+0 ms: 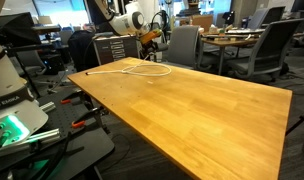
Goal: Tie a knot with the white rope
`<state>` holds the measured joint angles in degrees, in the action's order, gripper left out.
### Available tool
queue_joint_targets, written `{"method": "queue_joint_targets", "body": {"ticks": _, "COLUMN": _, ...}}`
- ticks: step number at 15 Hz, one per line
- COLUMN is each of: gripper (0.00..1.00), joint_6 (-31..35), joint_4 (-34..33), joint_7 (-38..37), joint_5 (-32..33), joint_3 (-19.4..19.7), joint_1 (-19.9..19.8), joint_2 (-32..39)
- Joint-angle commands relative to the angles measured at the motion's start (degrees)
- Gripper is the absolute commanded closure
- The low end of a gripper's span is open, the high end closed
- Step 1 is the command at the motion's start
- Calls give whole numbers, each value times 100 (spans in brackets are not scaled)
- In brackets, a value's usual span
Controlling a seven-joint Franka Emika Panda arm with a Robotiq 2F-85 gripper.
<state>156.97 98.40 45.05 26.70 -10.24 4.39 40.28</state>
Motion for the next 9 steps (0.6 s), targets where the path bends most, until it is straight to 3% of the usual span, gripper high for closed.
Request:
{"method": "queue_joint_targets", "body": {"ticks": 1, "gripper": 69, "joint_6": -488, "joint_4": -933, "joint_7": 920, "joint_5": -597, "joint_3": -377, "joint_1": -331, "joint_2": 526}}
{"method": "queue_joint_targets", "body": {"ticks": 3, "gripper": 68, "joint_6": -1435, "joint_4": -1197, "joint_7": 714, "joint_5": -986, "joint_3": -215, "joint_1": -231, "joint_2": 529}}
{"method": "queue_joint_targets", "body": {"ticks": 5, "gripper": 53, "joint_6": -2080, "joint_4": -1370, "joint_7": 322, "joint_5": -1025, "joint_3": 137, "joint_1": -78, "joint_2": 473}}
{"method": "queue_joint_targets", "body": {"ticks": 9, "gripper": 23, "joint_6": -2772, "joint_4": -1642, "joint_7": -18, "joint_5": -1215, "joint_3": 387, "joint_1": -258, "joint_2": 507}}
